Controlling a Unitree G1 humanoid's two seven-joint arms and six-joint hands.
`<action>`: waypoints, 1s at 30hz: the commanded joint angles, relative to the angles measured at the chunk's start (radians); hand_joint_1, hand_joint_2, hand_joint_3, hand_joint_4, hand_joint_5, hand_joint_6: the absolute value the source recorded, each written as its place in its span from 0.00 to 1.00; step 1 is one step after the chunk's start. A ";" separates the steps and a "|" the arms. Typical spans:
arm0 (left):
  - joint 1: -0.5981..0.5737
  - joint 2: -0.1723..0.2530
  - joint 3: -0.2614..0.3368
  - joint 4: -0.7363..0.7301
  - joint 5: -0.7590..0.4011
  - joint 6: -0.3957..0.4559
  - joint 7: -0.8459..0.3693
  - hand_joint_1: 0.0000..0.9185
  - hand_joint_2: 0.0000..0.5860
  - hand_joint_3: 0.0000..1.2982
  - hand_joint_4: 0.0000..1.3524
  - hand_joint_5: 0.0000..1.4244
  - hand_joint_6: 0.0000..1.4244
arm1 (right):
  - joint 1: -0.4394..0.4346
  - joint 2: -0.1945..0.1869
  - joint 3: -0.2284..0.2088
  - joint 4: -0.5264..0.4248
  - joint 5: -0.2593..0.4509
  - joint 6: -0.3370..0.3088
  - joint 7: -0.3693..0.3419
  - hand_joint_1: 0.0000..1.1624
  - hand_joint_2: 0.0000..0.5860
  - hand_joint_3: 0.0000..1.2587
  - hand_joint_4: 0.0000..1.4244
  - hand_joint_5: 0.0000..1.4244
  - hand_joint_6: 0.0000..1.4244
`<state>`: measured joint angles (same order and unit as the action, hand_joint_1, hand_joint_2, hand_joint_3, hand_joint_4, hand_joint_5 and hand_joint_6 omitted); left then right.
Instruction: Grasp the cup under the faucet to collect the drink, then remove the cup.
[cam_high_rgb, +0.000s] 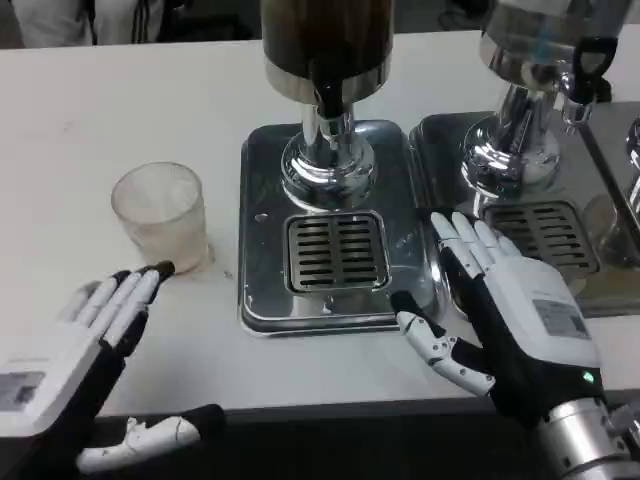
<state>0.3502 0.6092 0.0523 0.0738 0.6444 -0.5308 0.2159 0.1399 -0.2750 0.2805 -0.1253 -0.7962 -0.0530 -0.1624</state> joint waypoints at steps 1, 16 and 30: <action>-0.028 -0.011 0.034 0.096 -0.048 -0.120 0.118 0.00 0.03 0.00 0.00 0.00 0.00 | 0.004 0.021 -0.003 -0.022 0.014 0.008 -0.010 0.14 0.72 0.05 0.00 0.00 0.00; -0.337 -0.023 0.051 0.488 -0.185 -0.217 0.145 0.04 0.00 0.00 0.00 0.00 0.00 | 0.000 0.038 -0.006 -0.020 0.065 -0.021 -0.027 0.15 0.72 0.07 0.00 0.00 0.00; -0.679 -0.001 -0.027 0.930 -0.208 -0.258 0.119 0.21 0.01 0.00 0.00 0.06 0.09 | -0.034 0.075 0.011 -0.006 0.103 -0.038 -0.029 0.15 0.72 0.09 0.03 0.00 0.00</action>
<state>-0.2719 0.5860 0.0494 0.9419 0.4392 -0.7904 0.3538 0.1191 -0.2058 0.2873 -0.1295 -0.7013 -0.0758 -0.1822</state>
